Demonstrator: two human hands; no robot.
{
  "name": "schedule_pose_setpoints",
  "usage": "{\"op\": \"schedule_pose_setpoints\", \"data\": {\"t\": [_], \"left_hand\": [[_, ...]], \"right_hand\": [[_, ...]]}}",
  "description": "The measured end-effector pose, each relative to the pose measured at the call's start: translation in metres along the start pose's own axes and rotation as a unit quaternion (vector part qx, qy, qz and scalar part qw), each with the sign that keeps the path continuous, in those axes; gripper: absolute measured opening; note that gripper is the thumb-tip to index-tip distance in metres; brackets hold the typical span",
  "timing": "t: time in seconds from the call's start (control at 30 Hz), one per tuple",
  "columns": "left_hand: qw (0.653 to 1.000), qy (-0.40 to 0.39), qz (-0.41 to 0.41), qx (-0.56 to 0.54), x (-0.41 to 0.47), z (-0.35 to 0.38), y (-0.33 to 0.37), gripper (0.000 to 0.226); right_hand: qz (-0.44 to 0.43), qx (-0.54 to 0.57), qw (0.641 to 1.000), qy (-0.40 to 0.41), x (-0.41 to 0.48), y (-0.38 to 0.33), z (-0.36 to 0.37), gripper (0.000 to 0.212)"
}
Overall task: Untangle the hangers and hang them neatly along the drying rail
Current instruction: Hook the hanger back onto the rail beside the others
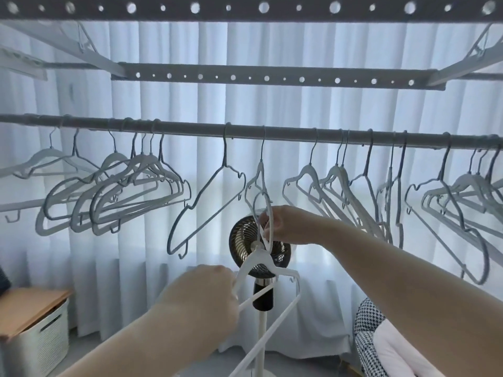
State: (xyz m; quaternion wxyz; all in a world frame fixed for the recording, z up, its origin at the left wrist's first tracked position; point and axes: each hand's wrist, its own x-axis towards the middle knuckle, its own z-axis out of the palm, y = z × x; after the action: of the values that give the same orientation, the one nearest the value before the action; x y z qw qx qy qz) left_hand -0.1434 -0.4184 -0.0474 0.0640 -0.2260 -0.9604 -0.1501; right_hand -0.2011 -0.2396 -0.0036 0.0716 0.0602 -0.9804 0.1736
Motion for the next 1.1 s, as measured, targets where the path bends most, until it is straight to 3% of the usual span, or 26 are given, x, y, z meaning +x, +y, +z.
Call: {"op": "schedule_pose_setpoints", "data": {"t": [0.1,0.4,0.63,0.83,1.1], "left_hand": [[1.0,0.003,-0.018,0.0,-0.014,-0.004,-0.014,0.02],[0.998,0.022,-0.057,-0.007,-0.029,-0.017,-0.025,0.022],[0.999,0.003,-0.036,-0.007,0.023,-0.026,0.024,0.023],[0.997,0.064,-0.036,-0.008,0.083,-0.041,0.052,0.012],[0.992,0.117,-0.031,-0.04,0.15,-0.059,0.08,0.02]], "right_hand": [[0.001,0.026,0.999,0.02,0.005,-0.004,0.011,0.037],[0.008,-0.024,0.999,0.029,0.007,-0.012,0.017,0.042],[0.021,-0.162,0.974,0.157,-0.014,0.024,-0.024,0.039],[0.029,-0.174,0.97,0.169,-0.017,0.052,-0.057,0.043],[0.023,-0.205,0.956,0.208,0.0,0.072,-0.103,0.054]]}}
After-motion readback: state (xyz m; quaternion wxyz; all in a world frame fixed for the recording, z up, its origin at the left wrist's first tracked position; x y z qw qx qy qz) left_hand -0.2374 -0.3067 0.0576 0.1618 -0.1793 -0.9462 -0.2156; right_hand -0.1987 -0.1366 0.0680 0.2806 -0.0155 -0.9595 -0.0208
